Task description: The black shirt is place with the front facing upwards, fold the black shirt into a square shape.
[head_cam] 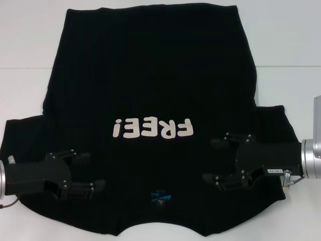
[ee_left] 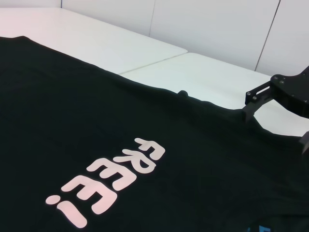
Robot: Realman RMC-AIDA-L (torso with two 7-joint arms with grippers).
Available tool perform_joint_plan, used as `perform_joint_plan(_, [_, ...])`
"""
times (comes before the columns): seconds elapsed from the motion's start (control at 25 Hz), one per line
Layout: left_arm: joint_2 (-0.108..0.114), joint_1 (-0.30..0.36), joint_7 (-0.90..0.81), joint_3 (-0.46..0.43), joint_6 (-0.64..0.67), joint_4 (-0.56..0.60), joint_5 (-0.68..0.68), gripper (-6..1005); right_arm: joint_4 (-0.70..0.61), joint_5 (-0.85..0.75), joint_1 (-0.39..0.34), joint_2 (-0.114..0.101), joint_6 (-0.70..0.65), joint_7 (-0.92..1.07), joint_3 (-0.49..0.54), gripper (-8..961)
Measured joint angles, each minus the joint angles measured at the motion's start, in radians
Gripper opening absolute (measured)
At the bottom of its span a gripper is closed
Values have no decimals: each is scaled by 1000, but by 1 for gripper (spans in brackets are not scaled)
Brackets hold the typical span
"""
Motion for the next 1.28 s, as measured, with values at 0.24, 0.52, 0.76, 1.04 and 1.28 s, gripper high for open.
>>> perform_joint_plan(0.24, [-1,0,0,-5,-1,0,-1,933,0,0,0,0,1,0,0,945])
perform_joint_plan(0.52, [-2,0,0,-11,-2,0,-2,932,0,1,3,0,3,0,0,945])
perform_joint_plan(0.76, [-1,-6,-138,-48,3,-5,-5,932,1,2,3,1,17,2,1,945])
perform_joint_plan(1.04, [29,-25,-608,-138,-3,-8,-4,933,3,5,9,1,20,38,2,944])
perform_joint_plan(1.28, [89,-25,-994,-155,-29,-1,12,932,3,5,10,1,27,40,2,944])
